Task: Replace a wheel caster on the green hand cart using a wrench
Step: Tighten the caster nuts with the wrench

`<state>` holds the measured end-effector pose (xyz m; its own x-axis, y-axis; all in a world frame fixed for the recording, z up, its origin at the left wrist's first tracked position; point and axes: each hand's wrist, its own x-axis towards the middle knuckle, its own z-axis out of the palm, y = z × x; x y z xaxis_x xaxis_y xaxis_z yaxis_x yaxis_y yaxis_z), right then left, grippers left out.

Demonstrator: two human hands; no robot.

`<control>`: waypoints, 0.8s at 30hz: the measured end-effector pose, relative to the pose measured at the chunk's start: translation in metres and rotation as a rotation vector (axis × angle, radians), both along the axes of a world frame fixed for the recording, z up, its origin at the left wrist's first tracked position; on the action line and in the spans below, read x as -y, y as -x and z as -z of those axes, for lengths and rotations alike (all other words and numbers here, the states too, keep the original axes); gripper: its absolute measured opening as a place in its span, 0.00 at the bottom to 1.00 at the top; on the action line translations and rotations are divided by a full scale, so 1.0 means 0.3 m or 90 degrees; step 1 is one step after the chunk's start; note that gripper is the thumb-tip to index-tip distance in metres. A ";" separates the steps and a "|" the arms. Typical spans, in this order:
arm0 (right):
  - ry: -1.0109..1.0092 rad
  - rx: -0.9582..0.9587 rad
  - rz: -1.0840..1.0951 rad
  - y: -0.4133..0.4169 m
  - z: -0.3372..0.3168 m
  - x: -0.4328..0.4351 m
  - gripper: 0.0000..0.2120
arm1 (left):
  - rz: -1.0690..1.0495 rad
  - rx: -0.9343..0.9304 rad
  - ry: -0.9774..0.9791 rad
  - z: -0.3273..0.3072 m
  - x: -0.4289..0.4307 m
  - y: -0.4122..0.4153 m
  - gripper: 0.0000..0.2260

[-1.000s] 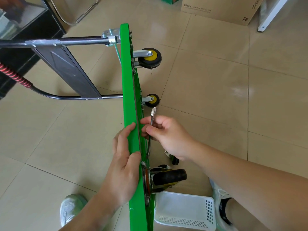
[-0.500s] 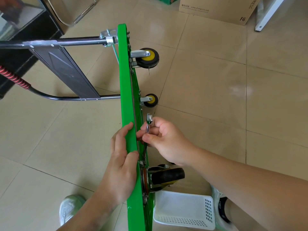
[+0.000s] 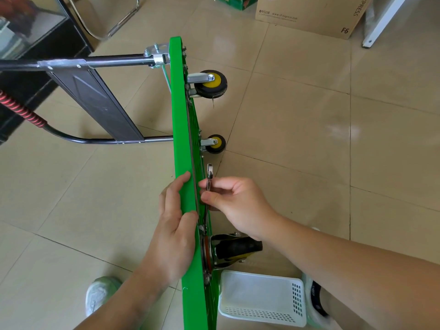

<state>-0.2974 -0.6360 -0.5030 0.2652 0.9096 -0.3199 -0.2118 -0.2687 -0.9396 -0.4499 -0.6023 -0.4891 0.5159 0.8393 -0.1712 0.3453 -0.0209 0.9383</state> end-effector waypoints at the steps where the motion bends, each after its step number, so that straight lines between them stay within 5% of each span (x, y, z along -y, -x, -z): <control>1: 0.009 0.027 -0.003 -0.010 0.004 -0.007 0.13 | 0.000 -0.002 0.002 0.002 -0.001 0.001 0.27; 4: 0.032 0.090 -0.011 -0.040 0.015 -0.030 0.11 | 0.003 -0.006 0.004 0.007 -0.001 0.003 0.28; 24: 0.093 -0.003 -0.097 -0.052 0.088 -0.094 0.12 | 0.013 -0.003 0.004 0.004 -0.003 0.007 0.28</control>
